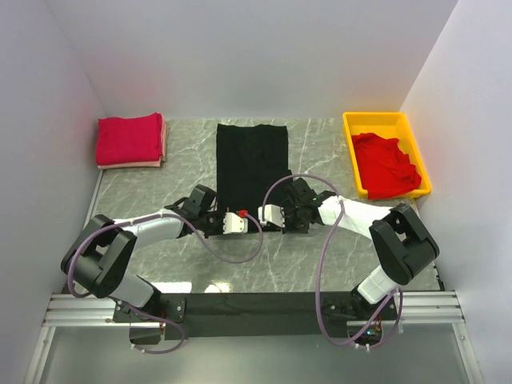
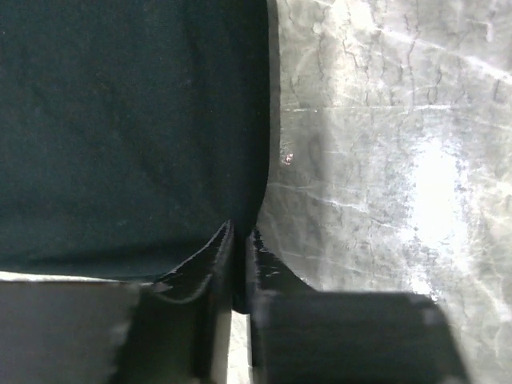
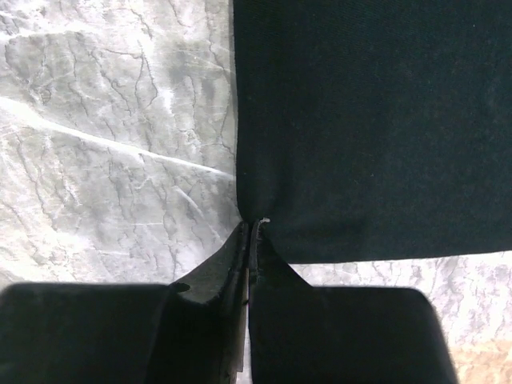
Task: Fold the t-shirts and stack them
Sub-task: Fold the tshirt
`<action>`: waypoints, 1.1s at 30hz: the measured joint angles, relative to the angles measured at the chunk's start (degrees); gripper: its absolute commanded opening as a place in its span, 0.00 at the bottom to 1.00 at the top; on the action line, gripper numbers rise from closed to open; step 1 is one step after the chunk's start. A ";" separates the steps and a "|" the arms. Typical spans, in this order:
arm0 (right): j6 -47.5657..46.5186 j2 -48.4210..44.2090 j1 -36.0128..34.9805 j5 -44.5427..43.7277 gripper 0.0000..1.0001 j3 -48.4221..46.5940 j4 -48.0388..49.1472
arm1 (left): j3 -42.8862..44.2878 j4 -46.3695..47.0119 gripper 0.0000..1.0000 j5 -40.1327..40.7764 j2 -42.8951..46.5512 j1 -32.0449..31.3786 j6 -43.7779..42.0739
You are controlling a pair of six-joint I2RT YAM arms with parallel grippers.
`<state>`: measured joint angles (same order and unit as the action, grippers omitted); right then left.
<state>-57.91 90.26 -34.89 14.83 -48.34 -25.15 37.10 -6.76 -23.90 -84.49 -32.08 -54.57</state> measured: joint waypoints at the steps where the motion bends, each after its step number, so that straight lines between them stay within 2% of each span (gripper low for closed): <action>1: 0.07 -0.02 0.00 0.00 0.00 -0.02 -0.04 | 0.04 -0.13 0.07 0.02 0.00 0.00 -0.22; 2: 0.22 -0.04 0.00 0.00 0.00 -0.02 -0.07 | 0.17 -0.42 0.01 0.00 0.02 0.00 -0.39; 3: 0.42 -0.17 0.00 0.00 0.00 -0.02 -0.13 | 0.31 -0.79 0.01 0.00 0.02 -0.02 -0.50; 8: 1.84 -3.91 -0.02 1.31 0.00 -0.02 -2.73 | 0.44 -4.48 0.01 -0.37 2.93 -0.52 -0.85; 15: 4.15 -16.24 -1.99 4.35 0.00 1.01 -6.78 | -0.35 -11.02 0.01 -2.40 13.75 -3.13 -0.61; 23: 6.58 -30.40 -9.38 7.52 0.00 6.49 -14.97 | -2.84 -21.57 0.01 -7.28 27.61 -7.08 0.37; 29: 13.09 -37.62 -16.15 9.97 0.00 5.97 -21.24 | -2.54 -30.36 0.01 -13.25 36.96 -8.41 2.19; 33: 16.39 -40.13 -17.64 10.32 0.00 3.69 -24.41 | 0.76 -37.48 0.00 -15.58 41.00 -8.46 4.94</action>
<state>-41.52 50.13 -52.53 25.15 -44.64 -49.56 37.87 -44.25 -39.48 -43.48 -40.53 -49.63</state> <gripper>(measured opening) 0.009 0.025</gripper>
